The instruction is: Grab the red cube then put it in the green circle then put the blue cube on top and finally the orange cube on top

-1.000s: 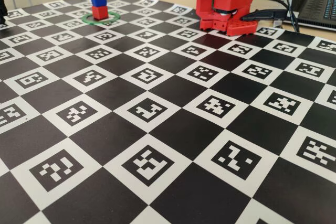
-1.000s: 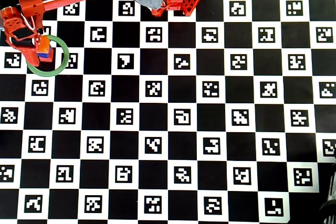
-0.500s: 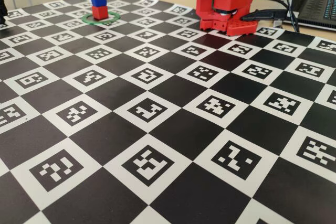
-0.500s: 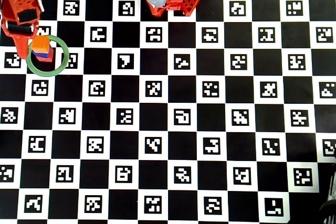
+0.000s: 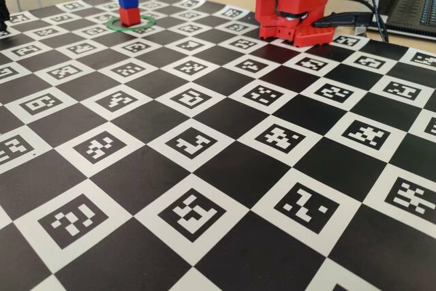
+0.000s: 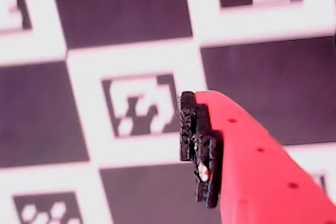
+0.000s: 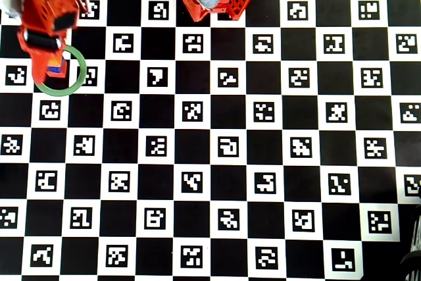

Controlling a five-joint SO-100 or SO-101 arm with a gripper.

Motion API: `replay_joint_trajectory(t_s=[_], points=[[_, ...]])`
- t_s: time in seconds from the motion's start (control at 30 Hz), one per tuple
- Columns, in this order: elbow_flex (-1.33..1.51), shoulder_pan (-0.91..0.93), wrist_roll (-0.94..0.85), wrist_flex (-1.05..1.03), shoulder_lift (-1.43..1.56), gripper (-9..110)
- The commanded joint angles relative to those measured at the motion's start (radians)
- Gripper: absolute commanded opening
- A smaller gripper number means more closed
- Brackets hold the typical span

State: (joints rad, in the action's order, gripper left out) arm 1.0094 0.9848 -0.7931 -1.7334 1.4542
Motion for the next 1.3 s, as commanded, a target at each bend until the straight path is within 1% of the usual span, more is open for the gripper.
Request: replay_joint_trajectory(t_s=[0.0,0.13,0.3,0.33,0.53,0.63,0.8,1.03,1.17,1.27], points=[[0.063,-0.104,0.143,0.020,0.153,20],[0.164,-0.245,0.313,0.061,0.199,14],[0.273,-0.373,0.538,0.176,0.249,-2],[0.299,-0.388,0.577,0.207,0.259,-4],[0.488,-0.471,0.673,0.390,0.388,-6],[0.635,-0.518,0.641,0.515,0.500,-6],[0.752,-0.611,0.486,0.568,0.591,-6],[1.002,-0.683,0.322,0.764,0.775,-6],[1.078,-0.772,0.156,0.730,0.845,-6],[1.111,-0.833,0.084,0.678,0.877,-6]])
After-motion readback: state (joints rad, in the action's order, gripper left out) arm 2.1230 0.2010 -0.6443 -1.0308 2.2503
